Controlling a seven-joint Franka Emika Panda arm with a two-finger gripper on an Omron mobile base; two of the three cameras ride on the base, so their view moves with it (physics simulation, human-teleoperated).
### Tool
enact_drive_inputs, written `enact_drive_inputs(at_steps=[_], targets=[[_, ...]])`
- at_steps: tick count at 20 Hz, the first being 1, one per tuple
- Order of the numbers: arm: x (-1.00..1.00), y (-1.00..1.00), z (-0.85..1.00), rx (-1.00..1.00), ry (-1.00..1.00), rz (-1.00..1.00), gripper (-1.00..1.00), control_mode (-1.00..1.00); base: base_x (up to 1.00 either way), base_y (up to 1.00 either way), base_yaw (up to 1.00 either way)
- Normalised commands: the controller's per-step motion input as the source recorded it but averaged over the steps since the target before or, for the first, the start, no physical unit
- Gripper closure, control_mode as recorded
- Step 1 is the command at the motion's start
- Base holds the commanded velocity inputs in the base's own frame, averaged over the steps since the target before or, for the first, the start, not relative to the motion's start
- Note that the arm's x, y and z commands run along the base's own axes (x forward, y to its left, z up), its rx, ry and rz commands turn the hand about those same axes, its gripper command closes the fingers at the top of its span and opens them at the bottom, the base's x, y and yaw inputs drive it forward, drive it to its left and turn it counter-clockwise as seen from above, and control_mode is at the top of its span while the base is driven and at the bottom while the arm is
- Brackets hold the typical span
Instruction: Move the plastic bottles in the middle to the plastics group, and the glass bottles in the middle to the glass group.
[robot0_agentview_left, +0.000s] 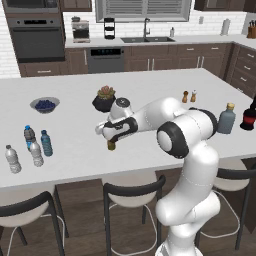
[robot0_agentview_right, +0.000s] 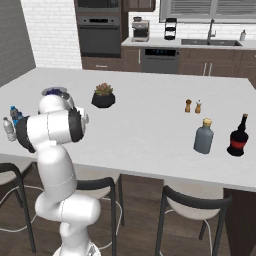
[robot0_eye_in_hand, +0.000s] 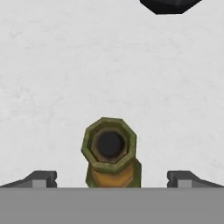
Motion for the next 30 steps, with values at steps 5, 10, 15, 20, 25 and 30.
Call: enact_drive_inputs(at_steps=[5, 10, 15, 20, 25, 30], targets=[[0.02, 0.01, 0.0, 0.0, 0.06, 0.0, -1.0, -1.0, 0.0, 0.0, 0.0], [0.03, 0.0, -0.07, 0.0, 0.08, 0.0, -1.0, -1.0, 0.0, 0.0, 0.0], [0.07, 0.0, -0.1, 0.0, 0.05, 0.0, -1.0, -1.0, 0.0, 0.0, 0.0], [0.09, 0.0, -0.01, 0.0, 0.0, 0.0, -1.0, -1.0, 0.0, 0.0, 0.0], [0.04, 0.0, -0.06, 0.0, 0.0, 0.0, -1.0, -1.0, 0.0, 0.0, 0.0], [0.0, 0.0, 0.0, 0.0, -0.01, 0.0, -1.0, -1.0, 0.0, 0.0, 0.0]])
